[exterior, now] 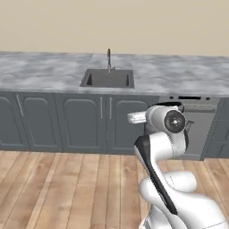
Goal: Open the cabinet, pick the kettle from the cabinet, and place it in the sink.
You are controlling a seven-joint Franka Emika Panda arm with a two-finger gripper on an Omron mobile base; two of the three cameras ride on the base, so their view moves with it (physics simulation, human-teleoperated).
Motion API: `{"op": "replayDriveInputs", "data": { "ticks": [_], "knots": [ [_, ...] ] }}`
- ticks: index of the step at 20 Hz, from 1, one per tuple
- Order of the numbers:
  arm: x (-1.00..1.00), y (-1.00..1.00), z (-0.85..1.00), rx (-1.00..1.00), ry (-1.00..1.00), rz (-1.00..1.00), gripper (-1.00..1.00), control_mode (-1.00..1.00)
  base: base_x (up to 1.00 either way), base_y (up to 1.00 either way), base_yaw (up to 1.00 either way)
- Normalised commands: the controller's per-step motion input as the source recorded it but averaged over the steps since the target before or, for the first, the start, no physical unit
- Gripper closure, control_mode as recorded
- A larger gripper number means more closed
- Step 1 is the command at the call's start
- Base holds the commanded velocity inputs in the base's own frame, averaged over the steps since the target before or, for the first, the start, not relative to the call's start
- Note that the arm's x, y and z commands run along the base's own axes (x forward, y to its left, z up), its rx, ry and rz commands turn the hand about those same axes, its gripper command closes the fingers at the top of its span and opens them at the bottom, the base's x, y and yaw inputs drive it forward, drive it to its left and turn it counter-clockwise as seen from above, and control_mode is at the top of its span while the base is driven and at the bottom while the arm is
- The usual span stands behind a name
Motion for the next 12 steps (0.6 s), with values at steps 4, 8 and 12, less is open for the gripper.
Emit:
{"op": "replayDriveInputs", "data": {
  "ticks": [4, 8, 12],
  "knots": [
    [0.0, 0.0, 0.0, 0.0, 0.0, 0.0, 1.0, 1.0, 0.68, 0.01, -0.01],
    [0.0, 0.0, 0.0, 0.0, 0.0, 0.0, 1.0, 1.0, 0.67, 0.01, -0.16],
    [0.0, 0.0, 0.0, 0.0, 0.0, 0.0, 1.0, 1.0, 0.64, 0.11, -0.28]
  ]
}}
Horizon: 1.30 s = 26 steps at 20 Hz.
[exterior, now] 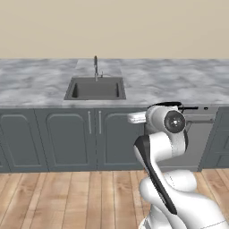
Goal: Open the cabinet, pick the kettle from the cabinet, and place it in the sink.
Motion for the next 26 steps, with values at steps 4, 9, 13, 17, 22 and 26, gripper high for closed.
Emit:
{"op": "replayDriveInputs", "data": {
  "ticks": [4, 9, 13, 17, 22, 26],
  "knots": [
    [0.0, 0.0, 0.0, 0.0, 0.0, 0.0, 1.0, 1.0, 0.67, 0.13, -0.24],
    [0.0, 0.0, 0.0, 0.0, 0.0, 0.0, 1.0, 1.0, 0.74, 0.12, -0.13],
    [0.0, 0.0, 0.0, 0.0, 0.0, 0.0, 1.0, 1.0, 0.73, 0.16, -0.11],
    [0.0, 0.0, 0.0, 0.0, 0.0, 0.0, 1.0, 1.0, 0.73, 0.23, -0.15],
    [0.0, 0.0, 0.0, 0.0, 0.0, 0.0, 1.0, 1.0, 0.55, 0.39, -0.26],
    [0.0, 0.0, 0.0, 0.0, 0.0, 0.0, 1.0, 1.0, 0.34, 0.52, -0.19]
  ]
}}
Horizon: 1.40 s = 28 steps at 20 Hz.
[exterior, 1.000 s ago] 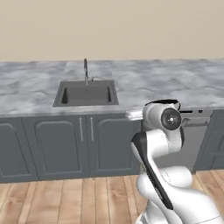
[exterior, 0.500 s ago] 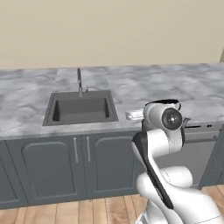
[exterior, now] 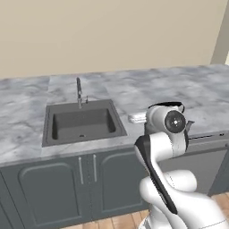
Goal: Open the cabinet, pick the kettle from the cabinet, and place it in the sink.
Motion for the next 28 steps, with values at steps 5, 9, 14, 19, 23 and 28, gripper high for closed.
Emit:
{"op": "replayDriveInputs", "data": {
  "ticks": [5, 9, 14, 19, 23, 28],
  "knots": [
    [0.0, 0.0, 0.0, 0.0, 0.0, 0.0, 1.0, 1.0, 0.21, 0.5, -0.08],
    [0.0, 0.0, 0.0, 0.0, 0.0, 0.0, 1.0, 1.0, 0.32, 0.42, -0.09],
    [0.0, 0.0, 0.0, 0.0, 0.0, 0.0, 1.0, 1.0, 0.46, 0.28, -0.06],
    [0.0, 0.0, 0.0, 0.0, 0.0, 0.0, 1.0, 1.0, 0.38, 0.14, 0.0],
    [0.0, 0.0, 0.0, 0.0, 0.0, 0.0, 1.0, 1.0, 0.42, 0.11, 0.0],
    [0.0, 0.0, 0.0, 0.0, 0.0, 0.0, 1.0, 1.0, 0.35, 0.03, 0.0]
  ]
}}
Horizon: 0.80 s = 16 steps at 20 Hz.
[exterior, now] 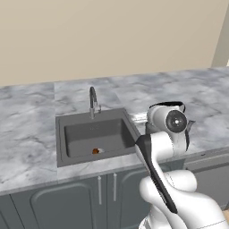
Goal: Open the cabinet, pick the kettle from the cabinet, and place it in the sink.
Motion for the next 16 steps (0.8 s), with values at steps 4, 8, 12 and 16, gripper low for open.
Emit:
{"op": "replayDriveInputs", "data": {
  "ticks": [4, 8, 12, 16],
  "knots": [
    [0.0, 0.0, 0.0, 0.0, 0.0, 0.0, 1.0, 1.0, 0.11, 0.0, 0.0],
    [0.0, 0.0, 0.0, 0.0, 0.0, 0.0, 1.0, 1.0, 0.02, 0.0, 0.0],
    [0.0, 0.0, 0.0, 0.0, 0.0, 0.0, 1.0, 1.0, 0.0, 0.0, 0.0],
    [0.0, 0.0, 0.0, 0.0, 0.0, 0.0, 1.0, 1.0, 0.0, 0.0, 0.0]
  ]
}}
